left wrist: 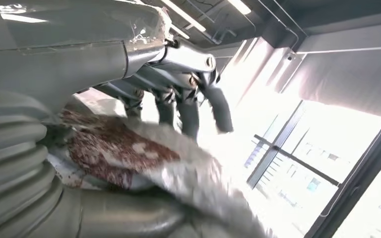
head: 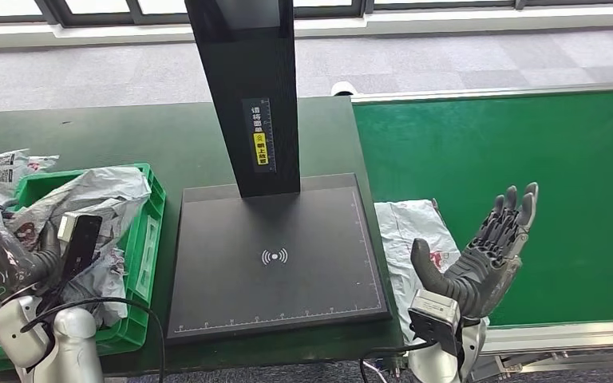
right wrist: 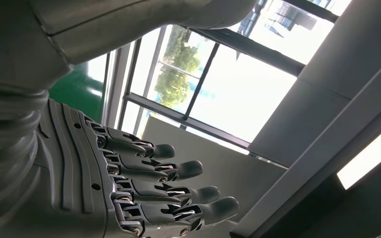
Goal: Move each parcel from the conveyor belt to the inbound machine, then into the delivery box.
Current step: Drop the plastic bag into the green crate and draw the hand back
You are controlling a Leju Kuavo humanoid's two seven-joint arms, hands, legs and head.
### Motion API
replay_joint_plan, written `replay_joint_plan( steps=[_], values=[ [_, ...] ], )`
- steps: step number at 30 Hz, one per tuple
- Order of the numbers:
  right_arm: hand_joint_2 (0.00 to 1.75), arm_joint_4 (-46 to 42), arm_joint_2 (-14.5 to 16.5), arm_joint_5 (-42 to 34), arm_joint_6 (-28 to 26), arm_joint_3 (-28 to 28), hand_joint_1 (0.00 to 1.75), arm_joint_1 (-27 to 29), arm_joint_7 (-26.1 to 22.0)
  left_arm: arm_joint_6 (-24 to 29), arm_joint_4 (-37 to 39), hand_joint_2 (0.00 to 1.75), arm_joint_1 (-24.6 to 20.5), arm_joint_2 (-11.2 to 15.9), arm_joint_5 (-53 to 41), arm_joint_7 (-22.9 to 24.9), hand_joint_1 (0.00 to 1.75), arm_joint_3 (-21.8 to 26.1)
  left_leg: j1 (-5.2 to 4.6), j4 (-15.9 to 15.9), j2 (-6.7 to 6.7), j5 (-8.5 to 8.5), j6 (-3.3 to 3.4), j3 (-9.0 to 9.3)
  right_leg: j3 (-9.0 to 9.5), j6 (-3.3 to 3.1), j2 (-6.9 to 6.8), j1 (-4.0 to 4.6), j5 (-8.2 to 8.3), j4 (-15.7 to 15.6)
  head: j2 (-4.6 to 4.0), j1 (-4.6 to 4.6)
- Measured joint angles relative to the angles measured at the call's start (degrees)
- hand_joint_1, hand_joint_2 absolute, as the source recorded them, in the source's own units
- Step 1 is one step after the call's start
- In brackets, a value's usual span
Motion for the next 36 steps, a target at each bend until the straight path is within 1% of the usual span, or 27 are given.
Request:
replay_joint_plan(
  steps=[6, 15, 23, 26, 28, 30, 32, 34, 36],
  values=[
    [1.75, 0.0, 0.0, 0.4, 0.0, 0.0, 0.0, 0.2, 0.0, 0.0, 1.2, 1.75, -0.7, -0.1, 1.0, -1.1, 0.0, 1.7, 0.0, 0.0, 0.0, 0.0, 0.0, -0.01, 0.0, 0.0, 0.0, 0.0, 0.0, 0.0, 0.0, 0.0],
    [1.75, 0.0, 0.0, 0.5, 0.0, 0.0, 0.0, 0.2, 0.0, 0.0, 1.9, 1.75, -0.9, -0.1, 1.9, -1.9, 0.0, 2.0, 0.0, 0.0, -0.01, 0.0, 0.0, -0.01, 0.01, 0.0, -0.01, -0.01, 0.0, 0.0, 0.0, 0.0],
    [1.75, 0.0, 0.0, 0.6, 0.0, 0.0, 0.0, 0.2, 0.0, 0.0, -0.5, 1.75, -0.7, -0.1, 9.0, -6.7, 0.0, 2.0, 0.01, 0.0, -0.02, 0.0, 0.0, -0.02, 0.02, 0.0, -0.01, 0.0, 0.0, 0.0, 0.0, 0.0],
    [1.75, 0.4, 0.0, 1.0, 0.0, -0.2, 0.0, 0.2, 0.0, 0.0, -3.0, 1.75, -0.3, -0.1, 16.3, -11.8, 0.0, 2.0, 0.01, 0.0, -0.02, 0.0, 0.0, -0.03, 0.02, 0.0, -0.01, 0.0, 0.0, 0.0, 0.0, 0.0],
    [0.87, 1.5, 0.0, 1.9, 0.0, -0.9, 0.0, 0.0, 0.3, 0.0, -4.7, 1.75, 0.2, -0.2, 24.0, -16.7, 0.0, 2.0, 0.01, 0.0, -0.02, 0.0, 0.0, -0.03, 0.02, 0.0, -0.01, 0.0, 0.0, 0.0, 0.0, 0.0],
    [0.0, 4.4, 0.0, 5.5, 0.0, -2.3, 0.0, -1.0, 2.9, 0.0, -6.8, 1.75, 1.6, -0.4, 33.3, -20.9, 0.0, 1.1, 0.01, 0.0, 0.03, -0.01, -0.01, -0.01, 0.01, 0.0, 0.01, -0.01, 0.0, 0.0, 0.0, -0.01],
    [0.0, 9.0, 0.0, 13.0, 0.1, -4.3, 0.0, -2.9, 8.2, 0.0, -10.1, 1.75, 3.7, -0.5, 41.4, -23.1, 0.0, -1.8, 0.01, 0.0, 0.03, 0.0, 0.0, -0.02, 0.01, 0.0, 0.0, 0.0, 0.0, 0.0, 0.0, -0.01],
    [0.87, 14.3, 0.0, 20.6, 0.1, -6.8, 0.0, -5.6, 12.5, 0.0, -13.9, 1.75, 5.3, -0.5, 45.9, -23.8, 0.0, -5.3, 0.0, 0.0, -0.04, 0.02, 0.03, -0.05, 0.04, 0.01, -0.1, 0.0, 0.01, 0.0, 0.0, 0.0],
    [1.75, 19.4, 0.1, 26.4, 0.1, -9.9, 0.0, -8.3, 15.0, 0.0, -17.7, 1.75, 6.8, -0.3, 48.3, -23.9, 0.0, -8.2, -0.01, 0.0, -0.08, 0.03, 0.04, -0.02, 0.09, 0.02, -0.16, -0.01, 0.01, 0.0, 0.0, 0.0]
  ],
)
